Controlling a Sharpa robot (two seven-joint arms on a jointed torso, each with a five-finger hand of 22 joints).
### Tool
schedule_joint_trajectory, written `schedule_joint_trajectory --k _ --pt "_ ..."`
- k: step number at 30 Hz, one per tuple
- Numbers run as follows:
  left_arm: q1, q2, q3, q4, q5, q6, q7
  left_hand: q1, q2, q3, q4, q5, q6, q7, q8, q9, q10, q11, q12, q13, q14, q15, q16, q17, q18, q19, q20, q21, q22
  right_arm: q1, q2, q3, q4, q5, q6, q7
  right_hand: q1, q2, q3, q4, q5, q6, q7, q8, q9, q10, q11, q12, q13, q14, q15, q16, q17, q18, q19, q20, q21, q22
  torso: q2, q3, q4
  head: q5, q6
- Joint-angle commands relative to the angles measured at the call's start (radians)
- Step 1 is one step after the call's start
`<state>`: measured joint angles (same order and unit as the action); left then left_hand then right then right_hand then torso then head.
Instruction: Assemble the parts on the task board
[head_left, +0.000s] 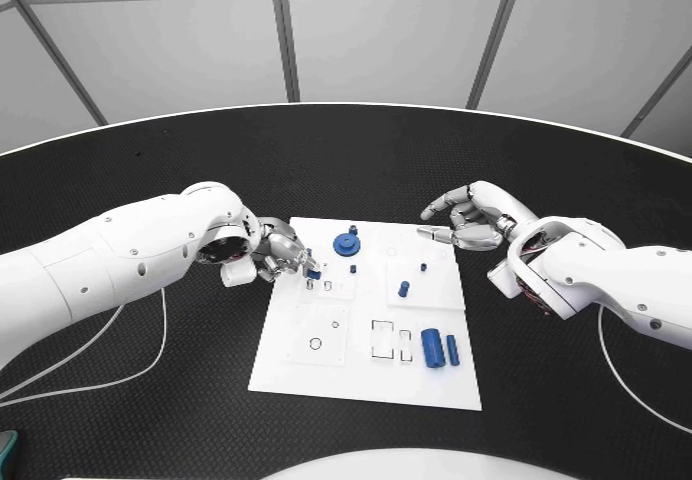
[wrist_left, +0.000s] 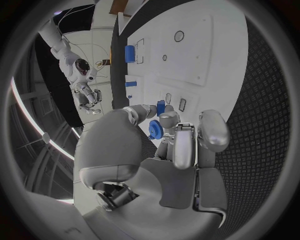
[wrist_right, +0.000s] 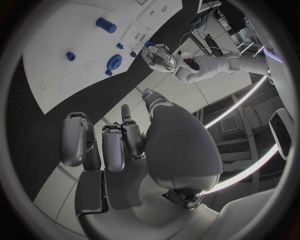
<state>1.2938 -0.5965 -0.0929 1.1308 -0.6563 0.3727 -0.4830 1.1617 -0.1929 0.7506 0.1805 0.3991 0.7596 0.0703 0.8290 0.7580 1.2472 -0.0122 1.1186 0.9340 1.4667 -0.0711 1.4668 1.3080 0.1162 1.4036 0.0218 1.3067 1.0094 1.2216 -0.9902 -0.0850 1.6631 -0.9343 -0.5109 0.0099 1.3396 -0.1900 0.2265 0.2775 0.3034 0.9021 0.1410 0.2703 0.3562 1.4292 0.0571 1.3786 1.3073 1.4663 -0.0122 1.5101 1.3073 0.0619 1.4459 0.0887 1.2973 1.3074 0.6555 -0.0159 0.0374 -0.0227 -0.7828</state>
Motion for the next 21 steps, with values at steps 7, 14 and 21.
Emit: schedule_joint_trajectory --k 7,14,21 --pt "0.0 -0.02 0.0 0.001 0.007 -0.012 0.005 -0.002 0.008 0.155 -0.158 0.004 0.008 0.001 0.002 0.001 0.005 0.002 -0.001 -0.002 0.057 -0.005 -0.004 0.099 -0.012 -0.001 -0.004 0.007 0.0 0.0 0.002 0.0 -0.003 0.0 0.002 0.0 0.003 -0.004 -0.001 0.005 0.003 0.005 -0.002 0.005 0.0 0.005 -0.004 0.003 0.09 0.073 -0.009 -0.004 0.125 0.008 -0.001 -0.007 -0.003 0.027 0.001 -0.0012 0.0024 -0.009 0.006" --pt "0.0 -0.016 0.0 0.036 -0.066 -0.071 0.002 -0.002 0.008 0.154 -0.158 0.004 0.009 0.001 0.002 0.001 0.007 0.002 0.002 0.001 0.057 -0.005 -0.004 0.099 -0.013 -0.001 -0.004 0.007 0.001 0.0 0.008 0.0 -0.007 0.0 0.003 0.002 0.003 -0.004 -0.001 0.005 0.003 0.005 -0.002 0.005 0.0 0.005 -0.004 0.003 0.09 0.073 -0.009 -0.004 0.125 0.008 -0.001 -0.007 -0.003 0.027 0.0 0.0002 0.0002 -0.003 0.009" --pt "-0.003 -0.008 0.0 0.059 -0.123 -0.144 -0.017 -0.003 0.008 0.153 -0.16 0.006 0.011 0.0 0.002 0.001 0.015 0.001 0.01 0.012 0.057 -0.006 -0.004 0.1 -0.012 -0.002 -0.004 0.005 -0.002 -0.001 0.01 0.0 -0.008 0.0 0.004 0.002 0.004 -0.004 0.0 0.005 0.004 0.005 -0.002 0.005 0.0 0.006 -0.004 0.003 0.09 0.073 -0.009 -0.004 0.126 0.008 0.0 -0.007 -0.003 0.026 0.0 -0.0015 0.0023 -0.002 0.012"
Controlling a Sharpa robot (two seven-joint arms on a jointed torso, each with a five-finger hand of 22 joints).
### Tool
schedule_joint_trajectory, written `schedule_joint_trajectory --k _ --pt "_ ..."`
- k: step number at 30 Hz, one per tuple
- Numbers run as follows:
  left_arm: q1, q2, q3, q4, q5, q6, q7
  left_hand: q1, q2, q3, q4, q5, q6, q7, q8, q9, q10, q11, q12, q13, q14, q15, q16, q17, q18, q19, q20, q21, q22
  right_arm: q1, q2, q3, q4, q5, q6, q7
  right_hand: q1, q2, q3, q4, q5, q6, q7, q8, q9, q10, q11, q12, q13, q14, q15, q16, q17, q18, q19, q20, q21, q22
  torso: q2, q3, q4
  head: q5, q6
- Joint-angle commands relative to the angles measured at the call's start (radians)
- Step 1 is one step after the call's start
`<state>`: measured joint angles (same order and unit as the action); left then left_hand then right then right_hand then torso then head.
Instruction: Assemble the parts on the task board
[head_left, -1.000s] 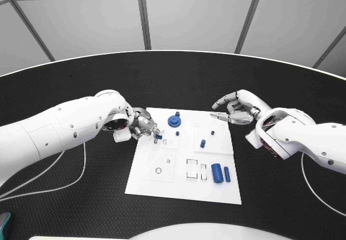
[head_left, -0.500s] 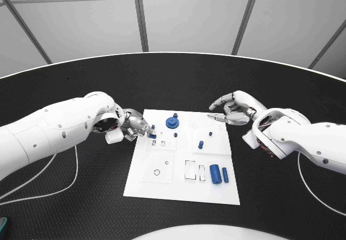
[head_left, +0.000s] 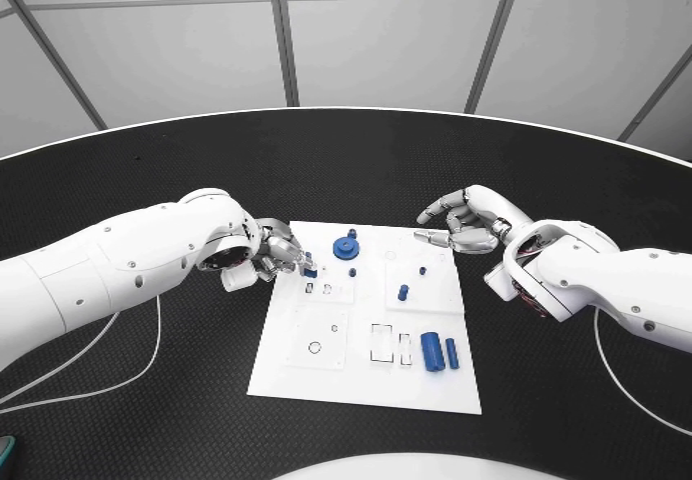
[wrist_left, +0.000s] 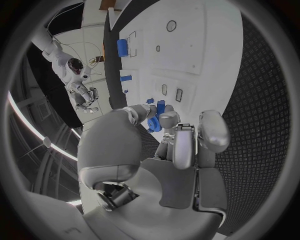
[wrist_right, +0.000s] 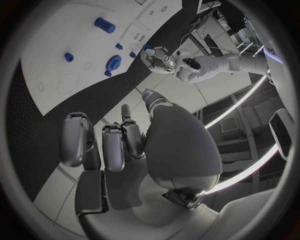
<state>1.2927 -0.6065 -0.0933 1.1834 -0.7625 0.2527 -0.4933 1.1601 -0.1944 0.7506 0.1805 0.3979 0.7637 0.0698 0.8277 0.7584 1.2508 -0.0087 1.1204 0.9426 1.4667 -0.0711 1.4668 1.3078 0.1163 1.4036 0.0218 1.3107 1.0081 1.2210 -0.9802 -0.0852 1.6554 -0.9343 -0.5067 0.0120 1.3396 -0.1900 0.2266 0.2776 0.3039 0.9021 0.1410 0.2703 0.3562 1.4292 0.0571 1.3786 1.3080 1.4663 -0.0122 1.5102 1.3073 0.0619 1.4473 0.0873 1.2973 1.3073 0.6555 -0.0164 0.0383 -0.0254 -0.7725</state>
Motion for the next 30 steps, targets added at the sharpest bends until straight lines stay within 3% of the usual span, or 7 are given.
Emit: schedule_joint_trajectory --k 1,17,22,30 --pt "-0.002 0.003 0.0 0.008 -0.023 -0.032 -0.01 -0.002 0.009 0.152 -0.161 0.009 0.008 0.0 0.004 0.001 0.014 -0.003 0.011 0.006 0.057 -0.006 -0.004 0.1 -0.012 -0.002 -0.004 0.001 -0.001 0.0 0.001 0.0 0.0 0.0 0.0 0.0 0.004 -0.004 -0.001 0.005 0.004 0.005 -0.002 0.005 0.0 0.006 -0.004 0.003 0.09 0.073 -0.009 -0.004 0.126 0.008 -0.002 -0.005 -0.003 0.026 0.0 -0.0006 0.001 0.001 0.001" --pt "-0.009 0.022 0.0 0.051 -0.046 -0.04 -0.075 -0.009 0.005 0.149 -0.163 0.025 0.017 -0.004 0.007 0.001 0.029 -0.007 0.022 0.015 0.057 -0.009 -0.004 0.101 -0.012 -0.002 -0.004 0.001 -0.002 0.0 0.001 0.0 0.001 0.0 0.0 -0.001 0.005 -0.004 0.001 0.004 0.005 0.004 -0.002 0.006 0.0 0.006 -0.004 0.003 0.089 0.073 -0.009 -0.003 0.126 0.008 -0.002 -0.006 -0.004 0.026 0.0 0.0007 -0.0006 0.0 0.001" --pt "-0.01 0.027 0.0 0.063 -0.059 -0.055 -0.084 -0.019 0.001 0.147 -0.167 0.061 0.024 -0.008 0.009 0.001 0.038 -0.011 0.025 0.014 0.057 -0.013 -0.005 0.101 -0.012 -0.002 -0.006 0.0 -0.003 0.0 0.001 0.0 0.002 0.0 0.0 -0.002 0.005 -0.003 0.001 0.004 0.006 0.004 -0.002 0.006 0.0 0.006 -0.004 0.003 0.089 0.073 -0.009 -0.004 0.125 0.008 -0.001 -0.006 -0.004 0.026 0.001 0.0008 -0.0003 -0.001 0.001" --pt "-0.01 0.038 0.0 0.069 -0.089 -0.068 -0.097 -0.024 -0.001 0.144 -0.169 0.082 0.028 -0.01 0.011 0.001 0.046 -0.013 0.032 0.021 0.058 -0.015 -0.005 0.102 -0.011 -0.003 -0.007 -0.001 -0.006 0.0 0.001 0.0 0.002 0.0 0.0 -0.002 0.005 -0.003 0.001 0.004 0.006 0.004 -0.002 0.006 0.0 0.006 -0.004 0.003 0.089 0.073 -0.009 -0.004 0.125 0.008 -0.001 -0.006 -0.004 0.026 0.001 0.0014 -0.0003 -0.002 0.0"
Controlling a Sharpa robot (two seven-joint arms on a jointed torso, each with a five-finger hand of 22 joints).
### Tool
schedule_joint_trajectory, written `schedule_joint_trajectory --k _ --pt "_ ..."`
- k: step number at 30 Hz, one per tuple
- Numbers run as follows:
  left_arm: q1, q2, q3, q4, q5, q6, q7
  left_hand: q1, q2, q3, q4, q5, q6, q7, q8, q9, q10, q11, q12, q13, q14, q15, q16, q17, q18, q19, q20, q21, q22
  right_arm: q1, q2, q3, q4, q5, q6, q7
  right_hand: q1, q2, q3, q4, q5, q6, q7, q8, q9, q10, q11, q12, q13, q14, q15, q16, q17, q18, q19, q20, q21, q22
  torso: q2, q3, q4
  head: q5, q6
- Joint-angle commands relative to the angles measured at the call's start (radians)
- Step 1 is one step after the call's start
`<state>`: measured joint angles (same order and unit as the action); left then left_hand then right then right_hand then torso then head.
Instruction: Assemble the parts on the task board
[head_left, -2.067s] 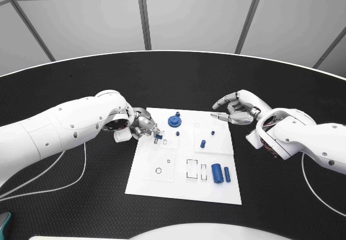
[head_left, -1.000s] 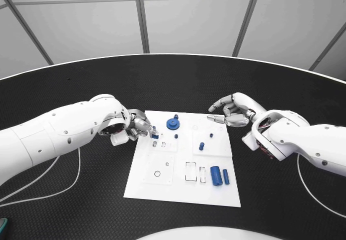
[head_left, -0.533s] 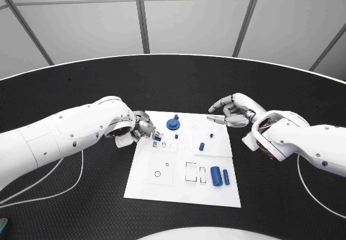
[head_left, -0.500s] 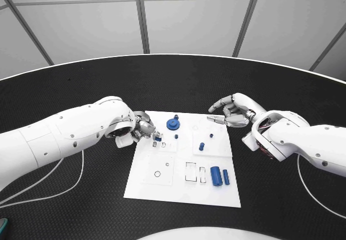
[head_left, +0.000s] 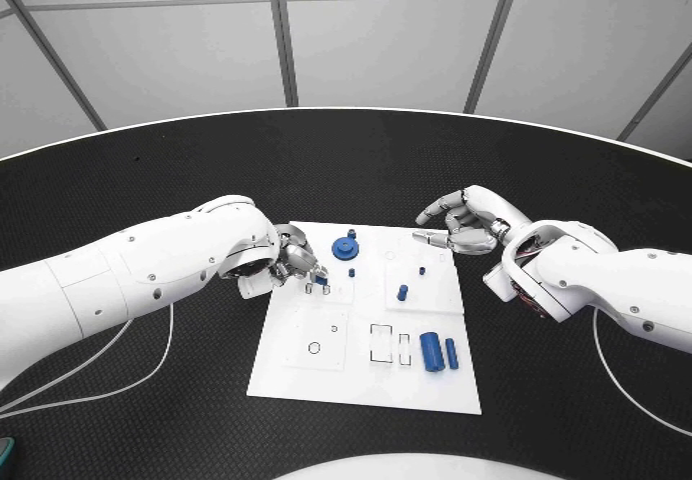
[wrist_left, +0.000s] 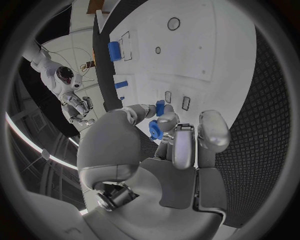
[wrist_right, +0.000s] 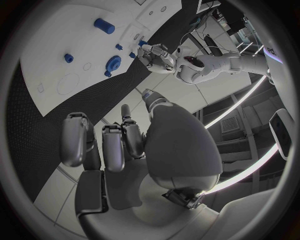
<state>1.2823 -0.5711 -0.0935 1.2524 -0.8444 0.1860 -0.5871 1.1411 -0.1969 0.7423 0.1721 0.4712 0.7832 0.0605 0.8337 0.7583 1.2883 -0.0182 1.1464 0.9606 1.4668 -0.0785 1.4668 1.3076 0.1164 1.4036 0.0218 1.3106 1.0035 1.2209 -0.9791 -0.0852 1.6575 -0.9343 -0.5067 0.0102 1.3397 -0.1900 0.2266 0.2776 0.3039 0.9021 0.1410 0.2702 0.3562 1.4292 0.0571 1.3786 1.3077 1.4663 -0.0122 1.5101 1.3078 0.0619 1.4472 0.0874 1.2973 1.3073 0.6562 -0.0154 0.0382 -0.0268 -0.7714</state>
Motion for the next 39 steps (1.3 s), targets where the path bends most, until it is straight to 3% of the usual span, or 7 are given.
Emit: schedule_joint_trajectory --k 1,14,39 --pt "0.0 0.004 0.0 0.0 -0.009 -0.002 -0.005 -0.005 0.001 0.152 -0.161 0.011 0.009 -0.001 0.005 0.001 0.009 -0.004 0.006 0.002 0.058 -0.007 -0.005 0.102 -0.011 -0.003 -0.007 -0.001 -0.001 0.0 0.0 0.0 0.0 0.0 0.0 0.0 0.005 -0.003 0.001 0.004 0.006 0.004 -0.002 0.006 0.0 0.006 -0.004 0.003 0.09 0.073 -0.009 -0.004 0.125 0.008 -0.001 -0.006 -0.004 0.026 0.0 0.0005 -0.0001 0.0 -0.001" --pt "-0.001 0.024 0.0 -0.006 -0.094 0.0 -0.02 -0.008 -0.001 0.149 -0.163 0.029 0.013 -0.003 0.007 0.001 0.013 -0.005 0.009 0.004 0.058 -0.009 -0.005 0.102 -0.012 -0.002 -0.008 0.0 0.0 0.0 0.0 0.0 0.002 0.0 0.0 0.0 0.006 -0.003 0.002 0.004 0.007 0.004 -0.002 0.006 0.0 0.006 -0.004 0.004 0.09 0.073 -0.009 -0.004 0.126 0.008 -0.001 -0.006 -0.004 0.026 0.001 -0.0005 -0.0002 -0.001 -0.006" --pt "-0.02 0.048 0.0 -0.016 -0.125 0.009 -0.036 -0.011 -0.003 0.147 -0.165 0.047 0.015 -0.004 0.008 0.001 0.016 -0.007 0.011 0.005 0.058 -0.01 -0.005 0.103 -0.012 0.0 -0.009 0.001 0.001 0.0 0.001 0.0 0.003 0.0 0.0 0.0 0.007 -0.003 0.003 0.004 0.01 0.004 -0.002 0.006 0.0 0.006 -0.004 0.004 0.09 0.073 -0.009 -0.004 0.126 0.008 -0.001 -0.006 -0.004 0.026 -0.001 0.0005 -0.0003 -0.004 -0.016"
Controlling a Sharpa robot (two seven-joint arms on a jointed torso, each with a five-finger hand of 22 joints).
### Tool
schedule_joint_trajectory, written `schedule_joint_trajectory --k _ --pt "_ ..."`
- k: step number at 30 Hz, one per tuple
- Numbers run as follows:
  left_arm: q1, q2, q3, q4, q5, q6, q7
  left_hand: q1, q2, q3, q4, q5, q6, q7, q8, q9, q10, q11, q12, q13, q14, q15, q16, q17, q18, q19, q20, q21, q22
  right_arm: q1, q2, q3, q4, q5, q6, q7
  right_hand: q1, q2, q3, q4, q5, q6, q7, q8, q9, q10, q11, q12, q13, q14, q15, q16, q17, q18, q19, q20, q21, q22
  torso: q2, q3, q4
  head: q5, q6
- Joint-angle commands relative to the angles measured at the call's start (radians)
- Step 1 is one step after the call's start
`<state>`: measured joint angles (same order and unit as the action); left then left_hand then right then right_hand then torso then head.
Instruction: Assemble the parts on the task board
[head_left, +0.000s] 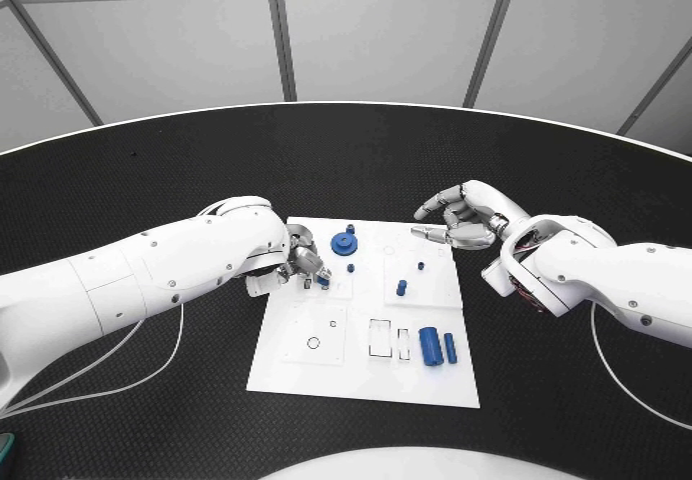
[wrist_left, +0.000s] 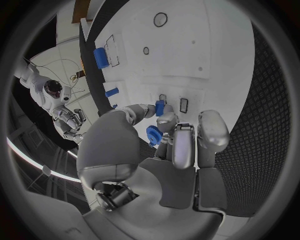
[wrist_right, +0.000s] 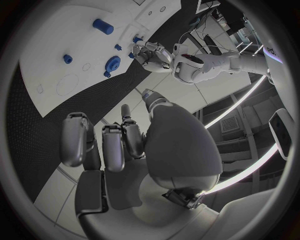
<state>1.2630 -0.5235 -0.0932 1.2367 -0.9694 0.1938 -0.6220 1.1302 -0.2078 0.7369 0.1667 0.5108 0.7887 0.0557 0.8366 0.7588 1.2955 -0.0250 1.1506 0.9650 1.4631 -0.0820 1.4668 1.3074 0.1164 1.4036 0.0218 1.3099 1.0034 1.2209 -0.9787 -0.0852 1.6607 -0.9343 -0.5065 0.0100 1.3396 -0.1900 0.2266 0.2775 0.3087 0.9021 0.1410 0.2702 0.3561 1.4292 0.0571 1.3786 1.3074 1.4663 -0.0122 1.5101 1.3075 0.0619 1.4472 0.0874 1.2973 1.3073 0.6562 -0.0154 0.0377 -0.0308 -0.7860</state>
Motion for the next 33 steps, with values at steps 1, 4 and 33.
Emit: schedule_joint_trajectory --k 1,4,33 --pt "-0.001 0.0 0.0 0.0 0.0 0.002 -0.001 0.0 0.008 0.152 -0.16 0.008 0.01 0.0 0.006 0.001 0.009 0.0 0.007 0.0 0.062 -0.007 -0.005 0.103 -0.012 0.0 -0.009 0.001 0.001 0.0 0.0 0.0 0.0 0.0 0.0 0.0 0.007 -0.003 0.003 0.004 0.005 0.004 -0.002 0.006 0.0 0.006 -0.004 0.004 0.09 0.073 -0.009 -0.004 0.126 0.008 -0.001 -0.006 -0.004 0.026 -0.001 0.0005 0.0001 0.0 -0.002" --pt "-0.001 0.001 0.0 0.001 -0.001 0.006 -0.003 0.0 0.008 0.152 -0.16 0.008 0.01 0.0 0.006 0.001 0.009 0.0 0.007 0.0 0.062 -0.007 -0.005 0.103 -0.012 0.0 -0.009 0.001 0.001 0.0 0.001 0.0 -0.001 0.0 0.001 0.0 0.007 -0.003 0.003 0.004 0.005 0.004 -0.002 0.006 0.0 0.006 -0.004 0.004 0.09 0.073 -0.009 -0.004 0.126 0.008 -0.001 -0.006 -0.004 0.026 -0.001 0.0005 0.0002 -0.001 -0.002" --pt "-0.003 0.001 0.0 0.003 -0.001 0.024 -0.01 0.001 0.004 0.149 -0.169 0.041 0.016 -0.002 0.008 0.001 0.011 -0.003 0.006 -0.004 0.062 -0.009 -0.005 0.104 -0.012 0.002 -0.01 0.003 0.004 0.0 0.004 0.0 -0.005 0.0 0.003 0.0 0.007 -0.003 0.003 0.004 0.005 0.004 -0.002 0.006 0.0 0.006 -0.004 0.004 0.09 0.073 -0.009 -0.004 0.126 0.008 -0.001 -0.006 -0.004 0.026 -0.001 0.0 -0.0001 -0.001 -0.004"
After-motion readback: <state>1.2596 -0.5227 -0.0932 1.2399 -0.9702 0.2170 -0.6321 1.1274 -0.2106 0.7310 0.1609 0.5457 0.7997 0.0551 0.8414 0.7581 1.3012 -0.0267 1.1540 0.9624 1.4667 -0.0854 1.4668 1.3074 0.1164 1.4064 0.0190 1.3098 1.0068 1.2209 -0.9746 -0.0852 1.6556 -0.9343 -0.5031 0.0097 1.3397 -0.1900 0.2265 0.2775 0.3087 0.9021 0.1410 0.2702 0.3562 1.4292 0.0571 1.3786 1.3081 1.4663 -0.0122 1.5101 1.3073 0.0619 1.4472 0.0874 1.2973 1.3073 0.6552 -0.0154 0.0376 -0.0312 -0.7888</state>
